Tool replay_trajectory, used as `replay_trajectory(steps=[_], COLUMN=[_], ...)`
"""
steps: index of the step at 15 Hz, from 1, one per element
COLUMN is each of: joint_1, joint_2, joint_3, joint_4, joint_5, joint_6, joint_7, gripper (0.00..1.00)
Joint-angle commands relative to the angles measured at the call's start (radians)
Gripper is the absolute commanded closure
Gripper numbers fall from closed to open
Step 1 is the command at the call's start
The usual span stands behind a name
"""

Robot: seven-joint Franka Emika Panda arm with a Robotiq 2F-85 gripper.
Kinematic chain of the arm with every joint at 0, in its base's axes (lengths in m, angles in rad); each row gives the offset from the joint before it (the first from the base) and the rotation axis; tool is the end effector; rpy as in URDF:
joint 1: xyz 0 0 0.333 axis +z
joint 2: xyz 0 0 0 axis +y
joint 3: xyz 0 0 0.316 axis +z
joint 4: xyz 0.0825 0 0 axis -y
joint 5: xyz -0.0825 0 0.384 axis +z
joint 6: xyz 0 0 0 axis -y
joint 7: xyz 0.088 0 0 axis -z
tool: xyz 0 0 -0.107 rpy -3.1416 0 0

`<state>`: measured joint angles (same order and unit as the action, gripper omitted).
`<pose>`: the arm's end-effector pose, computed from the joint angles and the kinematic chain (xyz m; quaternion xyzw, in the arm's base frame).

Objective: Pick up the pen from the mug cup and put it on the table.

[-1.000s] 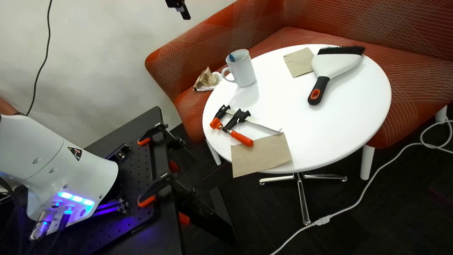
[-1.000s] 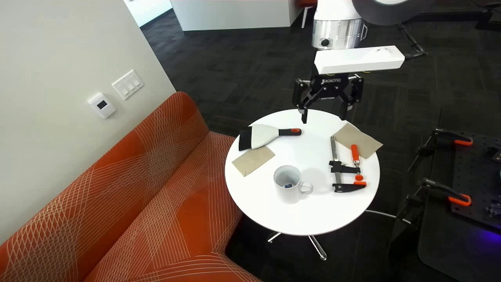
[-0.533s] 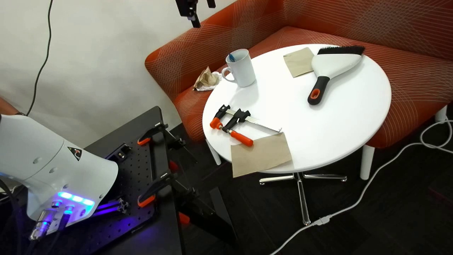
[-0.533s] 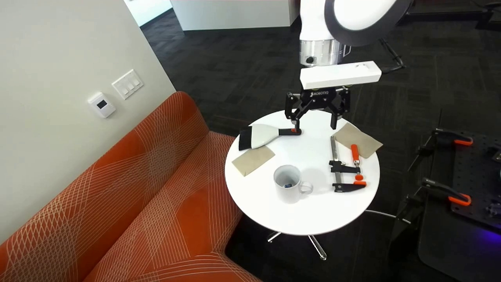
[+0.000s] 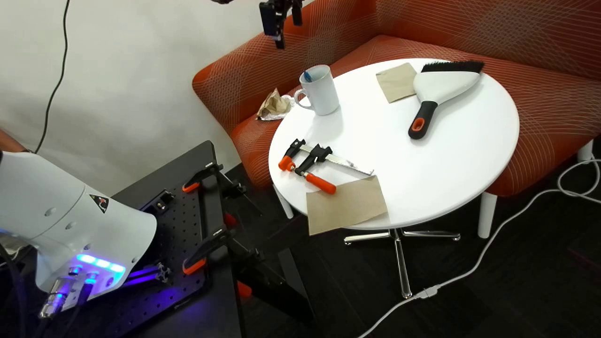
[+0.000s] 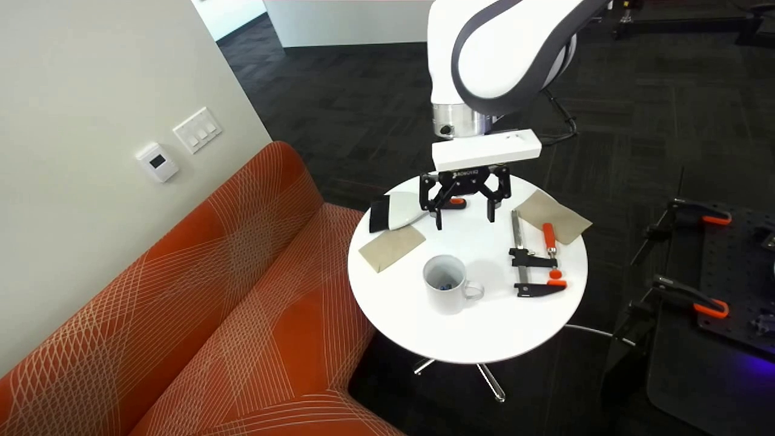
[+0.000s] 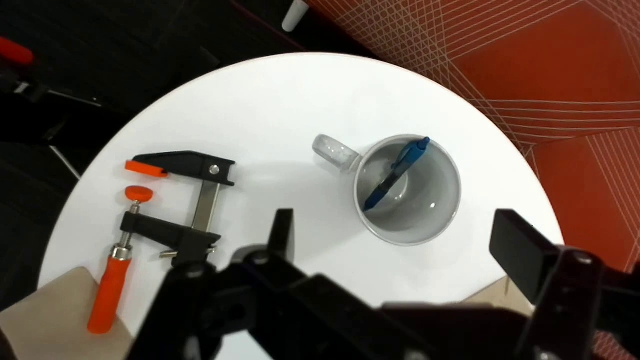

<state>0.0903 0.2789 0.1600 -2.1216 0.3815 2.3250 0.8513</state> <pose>0.5482 0.1460 0.2763 -0.8933 0.4201 0.1134 0.1123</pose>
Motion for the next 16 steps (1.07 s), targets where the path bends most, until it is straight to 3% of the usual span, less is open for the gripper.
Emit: replay_trajectory(steps=[1,6,7,11,15,16], joint_1=[0.022,0.029,0.030,0.036,0.044,0.046], joint_2=[0.093,0.183,0.197,0.238,0.270,0.278], joint_3=[-0.018,-0.017,-0.017,-0.017,-0.018,-0.019], joint_4=[0.092,0.159,0.171,0.207,0.233,0.239], joint_5=[0.023,0.029,0.031,0.029,0.026,0.025], joint_6=[-0.019,-0.017,-0.018,-0.026,-0.035,-0.036], joint_7=[-0.017,-0.020,-0.021,-0.015,-0.010,-0.008], gripper=[0.00,0.00,0.21,0.51,0.63,0.62])
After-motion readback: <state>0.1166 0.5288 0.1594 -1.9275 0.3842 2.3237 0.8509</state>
